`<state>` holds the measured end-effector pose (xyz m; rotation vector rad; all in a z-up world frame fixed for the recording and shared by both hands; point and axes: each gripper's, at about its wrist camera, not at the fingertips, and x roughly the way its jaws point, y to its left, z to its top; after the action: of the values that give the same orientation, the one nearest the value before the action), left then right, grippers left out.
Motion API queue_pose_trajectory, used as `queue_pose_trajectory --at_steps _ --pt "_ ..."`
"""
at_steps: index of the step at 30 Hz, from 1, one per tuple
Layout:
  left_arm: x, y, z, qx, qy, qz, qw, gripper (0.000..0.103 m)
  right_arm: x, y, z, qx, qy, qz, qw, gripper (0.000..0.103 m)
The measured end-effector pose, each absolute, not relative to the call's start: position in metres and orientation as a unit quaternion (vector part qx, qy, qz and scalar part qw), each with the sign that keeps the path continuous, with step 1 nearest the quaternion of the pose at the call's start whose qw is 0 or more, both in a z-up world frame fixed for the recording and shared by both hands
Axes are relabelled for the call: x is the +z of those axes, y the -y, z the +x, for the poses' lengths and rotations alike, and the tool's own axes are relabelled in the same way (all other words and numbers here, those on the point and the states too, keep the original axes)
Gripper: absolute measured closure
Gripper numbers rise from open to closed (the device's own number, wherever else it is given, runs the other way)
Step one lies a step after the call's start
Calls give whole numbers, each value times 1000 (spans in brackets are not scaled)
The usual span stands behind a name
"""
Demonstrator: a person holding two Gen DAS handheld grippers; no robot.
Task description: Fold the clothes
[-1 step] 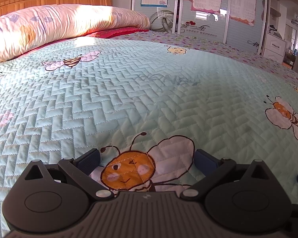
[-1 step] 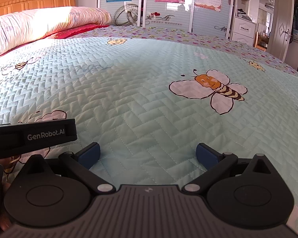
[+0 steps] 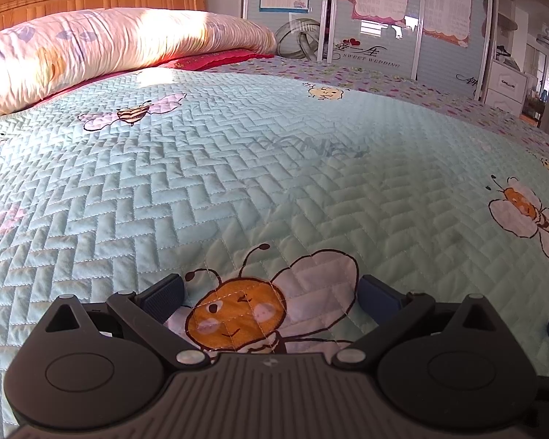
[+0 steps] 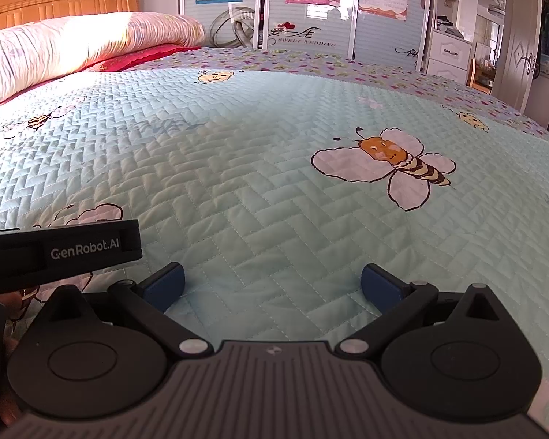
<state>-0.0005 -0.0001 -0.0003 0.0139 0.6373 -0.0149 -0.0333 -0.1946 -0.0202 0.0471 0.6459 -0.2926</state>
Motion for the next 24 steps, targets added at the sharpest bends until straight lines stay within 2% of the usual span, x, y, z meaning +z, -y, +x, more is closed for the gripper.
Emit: queue_pose_trajectory --at_steps 13,24 --pt "4 0 -28 -13 -339 0 941 0 -15 198 -40 -106 -340 29 934 1" --pt "8 0 -109 -11 -352 30 935 0 2 190 -125 -41 -394 29 918 1"
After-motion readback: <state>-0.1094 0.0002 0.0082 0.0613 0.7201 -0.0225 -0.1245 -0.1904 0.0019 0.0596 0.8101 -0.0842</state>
